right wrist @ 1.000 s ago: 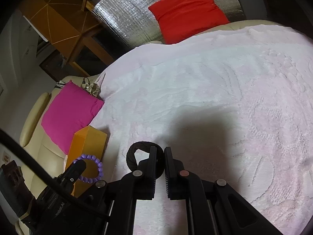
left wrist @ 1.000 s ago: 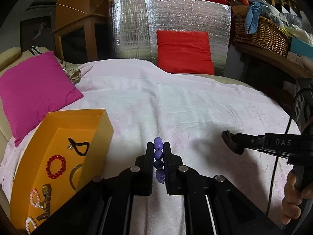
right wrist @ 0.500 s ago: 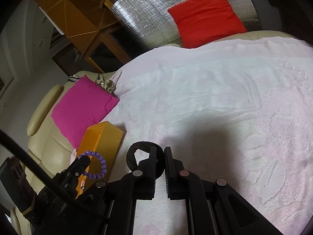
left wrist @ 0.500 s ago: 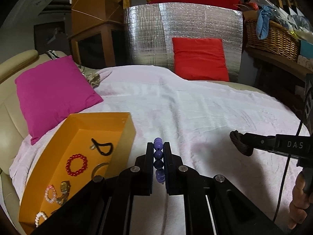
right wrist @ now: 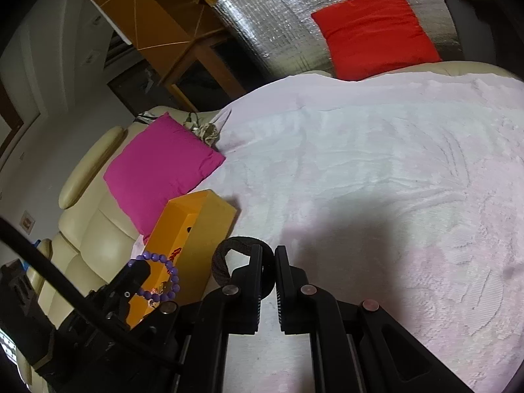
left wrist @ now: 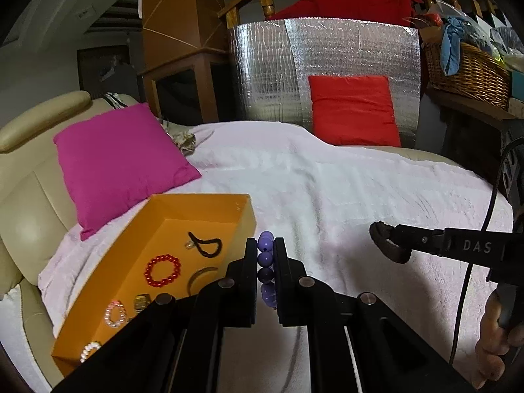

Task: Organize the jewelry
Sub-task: 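Carry the purple bracelet and the black hair tie toward the orange box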

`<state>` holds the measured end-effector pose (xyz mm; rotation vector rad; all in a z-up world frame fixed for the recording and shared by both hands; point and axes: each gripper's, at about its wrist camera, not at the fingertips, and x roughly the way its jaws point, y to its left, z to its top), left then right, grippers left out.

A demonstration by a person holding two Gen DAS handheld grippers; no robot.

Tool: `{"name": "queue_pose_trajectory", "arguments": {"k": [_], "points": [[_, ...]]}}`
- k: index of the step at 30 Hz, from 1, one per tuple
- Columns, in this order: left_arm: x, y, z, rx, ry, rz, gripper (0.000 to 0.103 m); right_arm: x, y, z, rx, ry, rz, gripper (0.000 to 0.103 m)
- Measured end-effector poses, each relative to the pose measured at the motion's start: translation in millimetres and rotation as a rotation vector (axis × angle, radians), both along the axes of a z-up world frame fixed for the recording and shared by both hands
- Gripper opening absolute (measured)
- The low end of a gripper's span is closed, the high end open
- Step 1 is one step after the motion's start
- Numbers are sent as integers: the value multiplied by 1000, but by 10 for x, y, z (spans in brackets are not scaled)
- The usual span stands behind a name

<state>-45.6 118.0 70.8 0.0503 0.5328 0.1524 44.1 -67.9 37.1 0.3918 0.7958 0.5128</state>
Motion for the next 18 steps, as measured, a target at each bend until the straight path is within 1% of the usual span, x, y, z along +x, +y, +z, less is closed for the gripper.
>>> {"name": "queue_pose_trajectory", "arguments": {"k": [8, 12, 18], "points": [[-184, 208, 183, 18, -31, 50, 10, -76, 214, 62, 11, -30, 47, 9], [-281, 358, 286, 21, -49, 78, 10, -111, 391, 120, 31, -50, 71, 9], [-416, 579, 411, 46, -63, 129, 10, -141, 772, 207, 82, -70, 115, 9]]}}
